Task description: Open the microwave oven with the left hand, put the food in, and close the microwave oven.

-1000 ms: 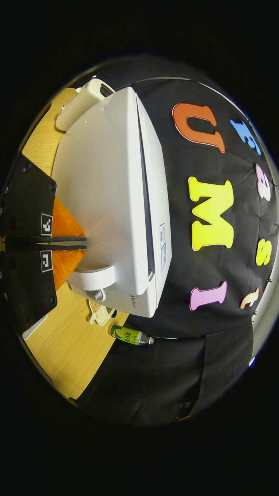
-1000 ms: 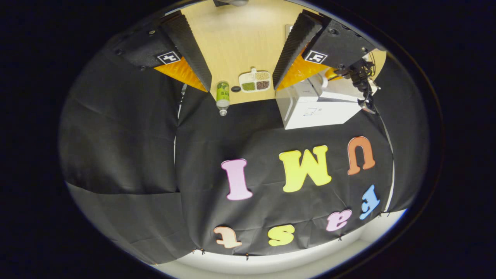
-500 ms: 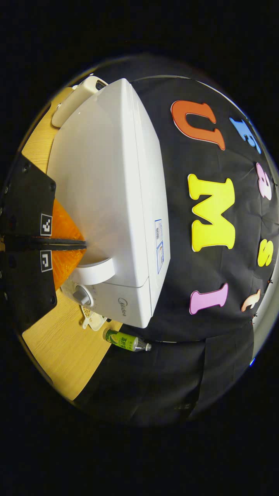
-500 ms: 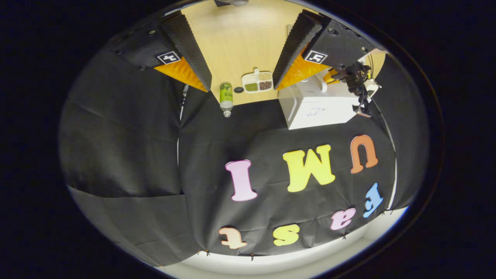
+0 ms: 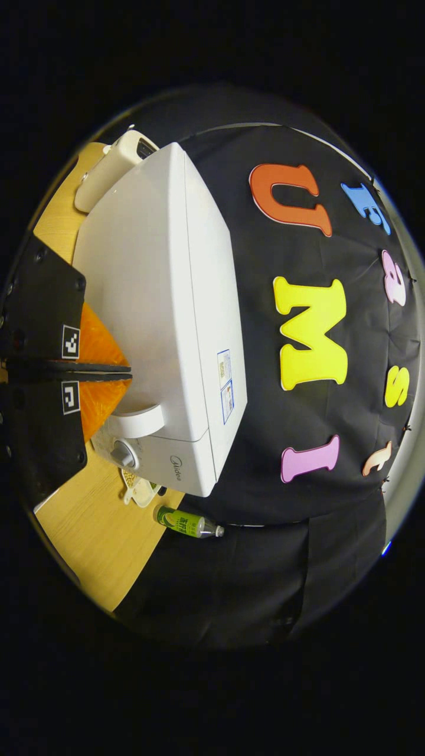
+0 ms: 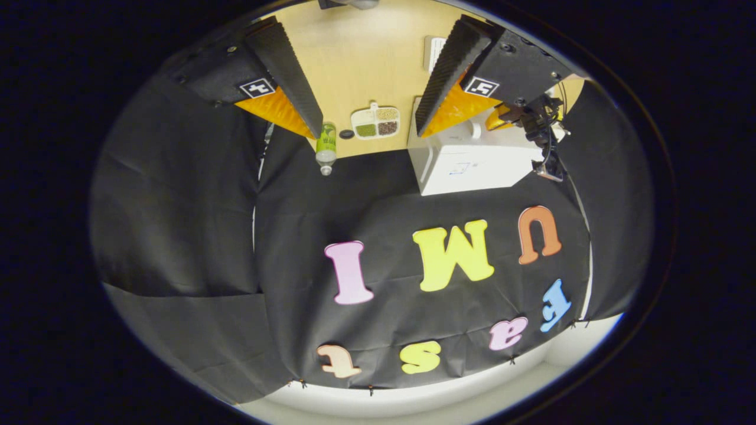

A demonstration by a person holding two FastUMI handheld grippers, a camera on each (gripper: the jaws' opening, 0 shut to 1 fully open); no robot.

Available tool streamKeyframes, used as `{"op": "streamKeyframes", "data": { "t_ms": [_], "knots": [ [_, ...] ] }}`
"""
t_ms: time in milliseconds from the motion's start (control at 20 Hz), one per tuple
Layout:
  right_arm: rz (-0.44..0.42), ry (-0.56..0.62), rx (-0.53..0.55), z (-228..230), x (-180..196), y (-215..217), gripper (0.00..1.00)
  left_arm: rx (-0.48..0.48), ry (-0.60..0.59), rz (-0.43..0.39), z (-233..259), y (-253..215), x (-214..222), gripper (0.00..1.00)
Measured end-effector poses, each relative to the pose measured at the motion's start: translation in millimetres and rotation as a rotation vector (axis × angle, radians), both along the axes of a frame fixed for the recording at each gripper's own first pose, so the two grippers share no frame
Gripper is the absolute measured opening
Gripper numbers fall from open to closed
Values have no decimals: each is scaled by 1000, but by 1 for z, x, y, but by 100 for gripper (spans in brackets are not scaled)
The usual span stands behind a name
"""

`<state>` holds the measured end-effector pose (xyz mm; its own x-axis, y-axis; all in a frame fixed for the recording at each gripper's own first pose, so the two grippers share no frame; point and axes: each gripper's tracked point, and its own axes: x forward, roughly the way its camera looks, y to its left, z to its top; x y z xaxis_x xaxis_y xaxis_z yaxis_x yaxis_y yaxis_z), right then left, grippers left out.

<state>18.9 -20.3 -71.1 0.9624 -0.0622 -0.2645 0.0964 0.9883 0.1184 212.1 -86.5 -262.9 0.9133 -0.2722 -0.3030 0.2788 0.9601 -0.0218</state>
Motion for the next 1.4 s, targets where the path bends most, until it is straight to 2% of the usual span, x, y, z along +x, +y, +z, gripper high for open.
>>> {"op": "streamKeyframes", "data": {
  "t_ms": [50,100,150,200,250,400,450,600,700,750,1000,1200,1250,1300,1400],
  "knots": [
    [-2,-2,-2,0,-2,1,92,28,-13,17,4,8,-5,0],
    [-1,-4,1,1,-5,3,100,43,-12,17,0,9,-6,20],
    [0,-8,3,1,-7,5,92,41,-10,6,1,7,-10,59],
    [-3,-7,1,0,-10,6,100,36,-11,0,-3,5,-8,98],
    [-8,-8,-1,-1,-14,6,92,36,-20,-6,1,5,-11,96],
    [-15,-12,7,-2,-24,13,92,34,-36,12,13,15,-21,97],
    [-15,-13,8,-3,-28,16,100,19,-43,18,20,17,-26,97],
    [-4,-20,-36,-5,-37,25,100,64,-54,75,37,38,-45,97],
    [4,-31,-55,-4,-43,33,100,47,-58,56,52,43,-66,97],
    [6,-41,-63,-3,-45,37,92,43,-63,54,58,49,-79,97],
    [31,-91,-104,3,-54,61,92,9,-94,76,105,97,-144,97],
    [75,-124,-106,16,-54,90,92,12,-151,135,145,150,-188,96],
    [91,-131,-105,19,-53,98,92,7,-154,154,152,161,-196,100],
    [106,-140,-101,24,-52,106,100,-1,-158,166,158,171,-206,96],
    [130,-155,-97,31,-52,120,100,-22,-164,210,170,191,-222,96]
  ]
}}
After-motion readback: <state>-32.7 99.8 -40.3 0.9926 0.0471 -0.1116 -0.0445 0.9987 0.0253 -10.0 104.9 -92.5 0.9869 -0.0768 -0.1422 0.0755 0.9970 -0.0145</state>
